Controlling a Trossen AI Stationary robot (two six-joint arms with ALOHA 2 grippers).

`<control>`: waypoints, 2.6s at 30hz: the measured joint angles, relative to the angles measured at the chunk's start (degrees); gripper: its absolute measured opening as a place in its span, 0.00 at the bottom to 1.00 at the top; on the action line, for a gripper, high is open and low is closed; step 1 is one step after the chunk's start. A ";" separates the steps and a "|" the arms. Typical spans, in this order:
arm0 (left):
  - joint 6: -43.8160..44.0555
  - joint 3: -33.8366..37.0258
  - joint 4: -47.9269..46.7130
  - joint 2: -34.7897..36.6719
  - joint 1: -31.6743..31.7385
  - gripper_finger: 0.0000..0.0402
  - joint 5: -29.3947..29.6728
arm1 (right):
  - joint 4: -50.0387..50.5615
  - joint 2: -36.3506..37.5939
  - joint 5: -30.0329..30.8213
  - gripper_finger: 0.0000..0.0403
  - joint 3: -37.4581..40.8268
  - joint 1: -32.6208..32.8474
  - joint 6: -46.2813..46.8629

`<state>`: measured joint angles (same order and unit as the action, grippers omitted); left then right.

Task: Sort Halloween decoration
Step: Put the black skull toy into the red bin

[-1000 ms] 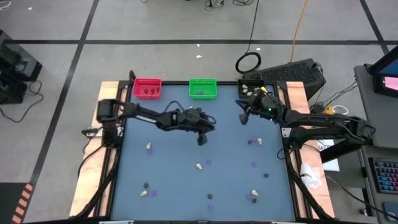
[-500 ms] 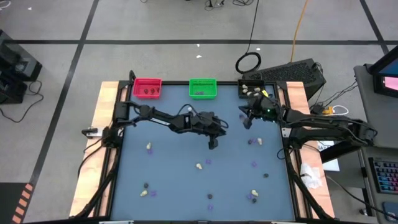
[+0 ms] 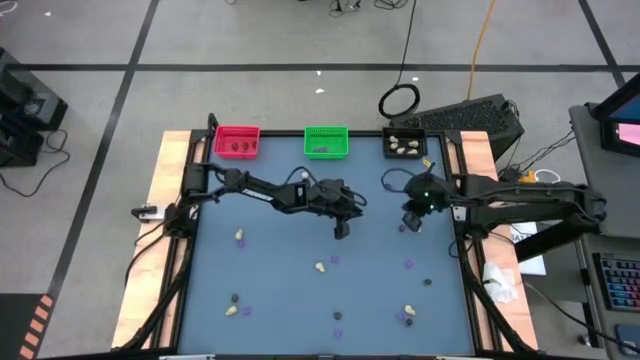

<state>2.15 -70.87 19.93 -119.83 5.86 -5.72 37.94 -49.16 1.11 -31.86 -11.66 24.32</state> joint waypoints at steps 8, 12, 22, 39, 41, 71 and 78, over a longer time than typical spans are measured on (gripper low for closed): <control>-1.37 0.53 0.09 0.01 0.18 0.10 0.17 | 12.56 -3.26 0.11 0.28 -2.36 6.20 19.37; -1.50 1.65 0.08 0.02 0.44 0.10 0.27 | 14.37 -6.91 0.51 0.34 -2.34 7.48 23.71; -1.11 5.86 0.01 0.02 1.04 0.10 0.39 | 2.23 -13.98 -1.41 0.36 -2.34 9.79 26.17; -1.05 6.91 1.57 0.02 1.12 0.10 0.42 | -4.57 -25.96 0.67 0.30 -2.38 11.04 30.40; -1.04 6.91 1.25 0.04 1.39 0.10 0.42 | -4.78 -26.02 1.09 0.26 -2.38 11.04 30.27; 10.90 9.38 7.46 1.00 10.21 0.10 -36.75 | -28.22 -24.70 3.63 0.17 -5.05 11.02 -3.95; 27.50 9.35 18.47 1.20 12.10 0.10 -46.90 | -40.84 -24.70 5.07 0.16 -5.07 11.02 -23.72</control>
<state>29.65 -61.52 38.40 -118.63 17.95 -52.62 -2.90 -73.87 6.18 -36.93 -0.64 0.60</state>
